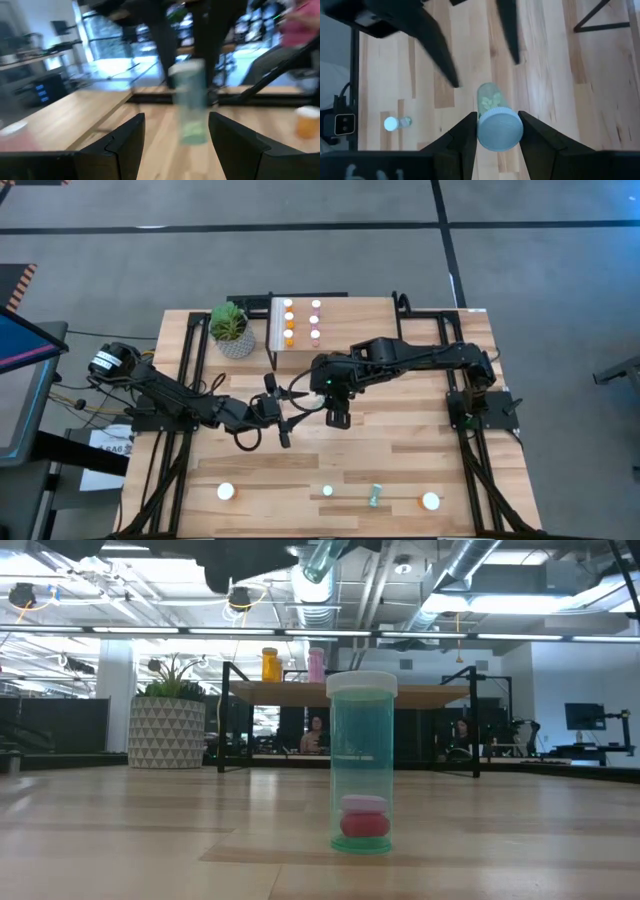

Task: Pick and place medicine bottles onto shelf by color
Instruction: Put the top green pill bottle on the shelf

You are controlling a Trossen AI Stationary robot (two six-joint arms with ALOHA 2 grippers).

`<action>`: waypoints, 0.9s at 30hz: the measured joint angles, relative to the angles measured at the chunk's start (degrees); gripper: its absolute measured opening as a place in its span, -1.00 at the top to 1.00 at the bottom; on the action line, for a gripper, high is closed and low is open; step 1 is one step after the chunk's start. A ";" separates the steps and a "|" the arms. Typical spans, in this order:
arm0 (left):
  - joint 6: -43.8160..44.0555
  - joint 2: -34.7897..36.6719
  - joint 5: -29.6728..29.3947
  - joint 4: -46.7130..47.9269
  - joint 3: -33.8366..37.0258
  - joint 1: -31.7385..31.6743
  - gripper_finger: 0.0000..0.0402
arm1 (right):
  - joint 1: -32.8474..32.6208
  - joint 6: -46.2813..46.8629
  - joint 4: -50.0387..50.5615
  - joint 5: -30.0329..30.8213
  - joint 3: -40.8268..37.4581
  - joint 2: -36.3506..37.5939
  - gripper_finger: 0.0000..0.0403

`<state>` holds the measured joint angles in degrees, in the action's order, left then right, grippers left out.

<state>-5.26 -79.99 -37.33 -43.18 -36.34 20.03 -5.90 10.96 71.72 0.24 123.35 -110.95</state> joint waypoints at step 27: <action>3.01 -0.02 -1.03 2.80 0.02 -1.23 -0.04 | 0.12 -0.39 -4.96 -0.01 0.00 0.01 0.22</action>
<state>-2.25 -80.01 -38.35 -40.38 -36.32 18.80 -5.78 10.57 66.75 0.23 123.35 -110.94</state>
